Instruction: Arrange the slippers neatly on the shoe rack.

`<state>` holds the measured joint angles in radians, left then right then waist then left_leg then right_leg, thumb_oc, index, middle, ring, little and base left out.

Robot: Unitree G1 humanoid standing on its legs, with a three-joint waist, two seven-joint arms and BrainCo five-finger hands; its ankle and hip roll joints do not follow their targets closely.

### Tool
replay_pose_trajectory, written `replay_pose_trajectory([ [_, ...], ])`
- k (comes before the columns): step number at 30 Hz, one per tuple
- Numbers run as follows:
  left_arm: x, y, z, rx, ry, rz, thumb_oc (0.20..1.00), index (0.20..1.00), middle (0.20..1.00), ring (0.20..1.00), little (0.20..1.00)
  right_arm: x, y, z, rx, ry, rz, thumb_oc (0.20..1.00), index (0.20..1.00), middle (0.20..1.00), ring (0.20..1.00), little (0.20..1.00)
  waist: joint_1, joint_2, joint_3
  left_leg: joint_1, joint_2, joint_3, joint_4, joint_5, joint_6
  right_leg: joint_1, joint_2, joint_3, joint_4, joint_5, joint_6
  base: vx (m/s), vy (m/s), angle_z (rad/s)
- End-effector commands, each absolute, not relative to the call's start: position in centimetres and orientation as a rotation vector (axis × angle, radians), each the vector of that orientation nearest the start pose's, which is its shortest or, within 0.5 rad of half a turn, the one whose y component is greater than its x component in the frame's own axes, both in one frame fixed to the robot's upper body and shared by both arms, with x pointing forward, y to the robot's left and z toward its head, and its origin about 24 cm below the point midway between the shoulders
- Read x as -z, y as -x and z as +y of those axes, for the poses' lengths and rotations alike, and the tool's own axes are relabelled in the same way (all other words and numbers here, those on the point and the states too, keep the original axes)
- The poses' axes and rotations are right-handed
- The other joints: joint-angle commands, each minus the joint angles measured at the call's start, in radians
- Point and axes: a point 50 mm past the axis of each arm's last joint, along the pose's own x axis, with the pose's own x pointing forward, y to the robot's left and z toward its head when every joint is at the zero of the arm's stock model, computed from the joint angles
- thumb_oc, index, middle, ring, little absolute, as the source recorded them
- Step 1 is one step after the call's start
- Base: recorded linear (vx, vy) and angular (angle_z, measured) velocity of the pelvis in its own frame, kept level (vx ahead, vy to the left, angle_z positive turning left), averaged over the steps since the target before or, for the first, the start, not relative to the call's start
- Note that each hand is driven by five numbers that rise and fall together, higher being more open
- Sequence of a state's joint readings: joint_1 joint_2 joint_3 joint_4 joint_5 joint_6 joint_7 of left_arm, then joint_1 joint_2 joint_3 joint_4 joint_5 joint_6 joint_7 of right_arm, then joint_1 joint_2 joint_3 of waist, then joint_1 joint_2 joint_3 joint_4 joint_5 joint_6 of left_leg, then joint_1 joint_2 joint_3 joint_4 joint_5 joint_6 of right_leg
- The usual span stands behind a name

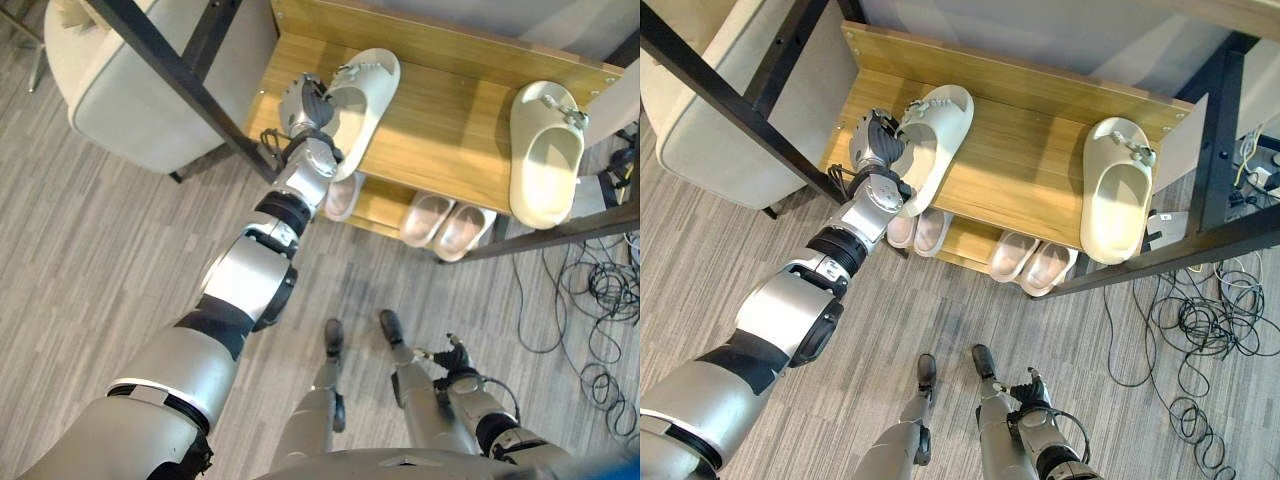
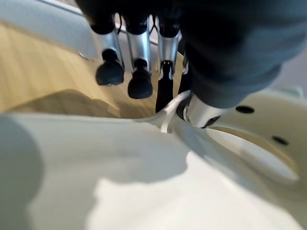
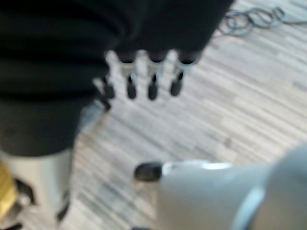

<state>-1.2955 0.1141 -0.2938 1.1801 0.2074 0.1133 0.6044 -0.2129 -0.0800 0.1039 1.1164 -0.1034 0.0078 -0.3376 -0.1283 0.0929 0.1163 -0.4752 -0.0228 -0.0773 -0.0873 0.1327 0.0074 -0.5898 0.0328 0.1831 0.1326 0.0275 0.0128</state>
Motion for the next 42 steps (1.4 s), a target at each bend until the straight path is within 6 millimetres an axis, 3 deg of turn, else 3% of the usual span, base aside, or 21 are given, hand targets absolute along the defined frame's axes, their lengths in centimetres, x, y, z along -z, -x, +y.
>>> replay_pose_trajectory([
  [1,-23.5,-42.1,7.8,-0.416,-0.612,-0.258,0.200,0.200,0.200,0.200,0.200,11.6,-21.5,-18.2,0.235,0.386,0.808,1.000,1.000,1.000,1.000,1.000,-0.018,0.038,0.067,0.160,-0.049,-0.031,0.000,-0.122,-0.018,-0.025,-0.034,0.055,0.022,0.028,0.025,0.02,-0.074,-0.05],
  [21,-22.4,-41.6,5.1,-0.385,-0.606,-0.205,0.200,0.200,0.200,0.200,0.200,11.3,-21.9,-18.9,0.268,0.396,0.805,1.000,1.000,1.000,1.000,1.000,-0.042,0.043,0.042,0.134,-0.008,-0.010,0.000,-0.113,-0.065,-0.084,0.029,0.083,0.078,0.004,-0.031,0.03,-0.072,-0.05],
  [27,-23.2,-41.3,3.6,-0.351,-0.594,-0.218,0.200,0.200,0.200,0.200,0.200,11.2,-22.0,-19.2,0.275,0.407,0.804,1.000,1.000,1.000,1.000,1.000,-0.047,0.050,0.045,0.131,-0.002,0.000,0.000,-0.110,-0.074,-0.096,0.037,0.089,0.081,0.008,-0.038,0.01,-0.045,-0.05],
  [36,-22.6,-40.8,1.8,-0.304,-0.575,-0.204,0.200,0.200,0.200,0.200,0.200,11.2,-22.2,-19.7,0.285,0.408,0.811,1.000,1.000,1.000,1.000,1.000,-0.063,0.077,0.046,0.137,-0.006,0.007,0.000,-0.104,-0.081,-0.099,0.039,0.092,0.094,0.001,-0.044,0.01,-0.007,-0.02],
  [42,-21.5,-40.7,1.7,-0.299,-0.570,-0.144,0.200,0.200,0.200,0.200,0.200,11.2,-22.3,-19.8,0.285,0.409,0.816,1.000,1.000,1.000,1.000,1.000,-0.077,0.081,0.047,0.139,-0.007,0.011,0.000,-0.101,-0.086,-0.102,0.041,0.094,0.102,0.001,-0.048,0.01,-0.018,0.00],
])
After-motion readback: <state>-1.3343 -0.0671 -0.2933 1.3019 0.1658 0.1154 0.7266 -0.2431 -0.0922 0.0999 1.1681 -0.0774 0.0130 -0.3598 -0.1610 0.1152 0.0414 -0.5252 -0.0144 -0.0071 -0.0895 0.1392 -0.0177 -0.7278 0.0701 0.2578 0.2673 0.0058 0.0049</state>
